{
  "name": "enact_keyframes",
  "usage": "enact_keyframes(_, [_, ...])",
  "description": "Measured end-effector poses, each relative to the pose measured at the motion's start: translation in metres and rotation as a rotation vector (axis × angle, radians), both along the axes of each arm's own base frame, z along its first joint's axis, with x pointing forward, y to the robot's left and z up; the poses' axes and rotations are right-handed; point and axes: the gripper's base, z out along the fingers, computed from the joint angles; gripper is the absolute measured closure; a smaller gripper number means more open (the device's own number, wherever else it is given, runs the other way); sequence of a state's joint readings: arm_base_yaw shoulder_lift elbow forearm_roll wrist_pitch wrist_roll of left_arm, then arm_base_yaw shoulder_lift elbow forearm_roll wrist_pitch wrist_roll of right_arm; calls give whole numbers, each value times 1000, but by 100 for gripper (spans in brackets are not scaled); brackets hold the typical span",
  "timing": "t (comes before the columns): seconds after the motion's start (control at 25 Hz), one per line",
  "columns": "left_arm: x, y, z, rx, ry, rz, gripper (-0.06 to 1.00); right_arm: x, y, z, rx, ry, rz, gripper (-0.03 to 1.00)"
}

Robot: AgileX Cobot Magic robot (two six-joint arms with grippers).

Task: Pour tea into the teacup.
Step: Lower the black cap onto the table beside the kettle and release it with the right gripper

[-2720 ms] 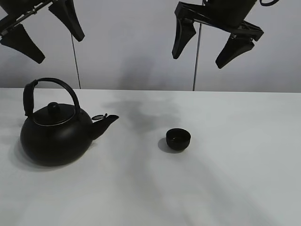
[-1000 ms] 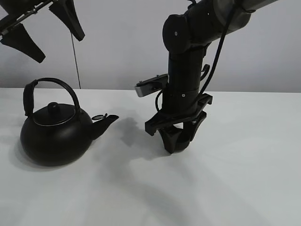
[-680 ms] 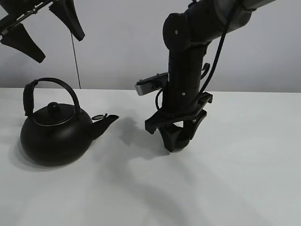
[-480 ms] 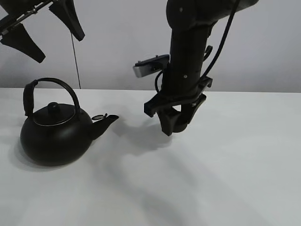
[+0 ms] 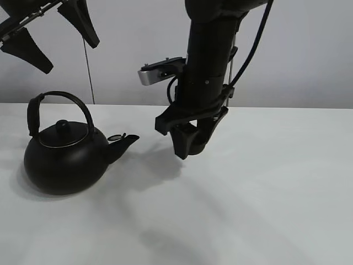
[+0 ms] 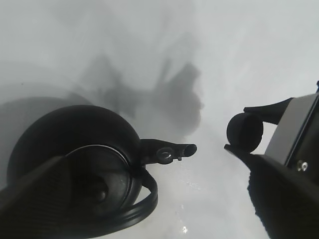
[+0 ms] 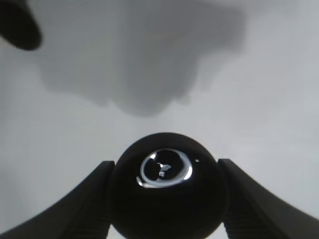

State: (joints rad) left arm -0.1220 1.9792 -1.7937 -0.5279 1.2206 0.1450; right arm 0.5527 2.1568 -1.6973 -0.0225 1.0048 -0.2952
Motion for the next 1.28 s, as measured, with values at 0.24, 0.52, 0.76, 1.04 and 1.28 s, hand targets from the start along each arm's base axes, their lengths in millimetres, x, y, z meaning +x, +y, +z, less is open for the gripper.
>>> enact_keyframes(0.24, [0, 0, 0, 0, 0, 0, 25, -16, 29, -1, -2, -30, 89, 57])
enact_keyframes(0.52, [0, 0, 0, 0, -2, 1, 25, -18, 41, -22, -22, -33, 123, 57])
enact_keyframes(0.76, [1, 0, 0, -1, -8, 5, 25, -13, 44, -37, -16, -54, 124, 57])
enact_keyframes(1.04, [2, 0, 0, -1, -18, 10, 25, -11, 45, -47, -16, -54, 125, 57])
enact_keyframes(1.28, [2, 0, 0, -1, -18, 10, 25, -10, 46, -53, -16, -56, 128, 57])
